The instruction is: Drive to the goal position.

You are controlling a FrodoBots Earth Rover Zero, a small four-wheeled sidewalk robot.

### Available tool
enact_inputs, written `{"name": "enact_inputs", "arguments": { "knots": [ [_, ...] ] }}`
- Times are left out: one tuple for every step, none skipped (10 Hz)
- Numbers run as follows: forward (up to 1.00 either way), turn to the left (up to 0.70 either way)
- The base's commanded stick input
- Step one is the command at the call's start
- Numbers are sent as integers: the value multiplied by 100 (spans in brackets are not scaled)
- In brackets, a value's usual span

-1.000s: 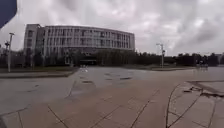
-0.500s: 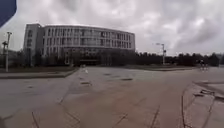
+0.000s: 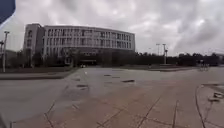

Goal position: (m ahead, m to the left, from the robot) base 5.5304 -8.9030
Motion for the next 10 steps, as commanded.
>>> {"name": "enact_inputs", "arguments": {
  "knots": [
    [70, 0],
    [70, 0],
    [70, 0],
    [70, 0],
    [70, 0],
    [70, 0],
    [70, 12],
    [70, 35],
    [70, 34],
    [70, 23]
  ]
}}
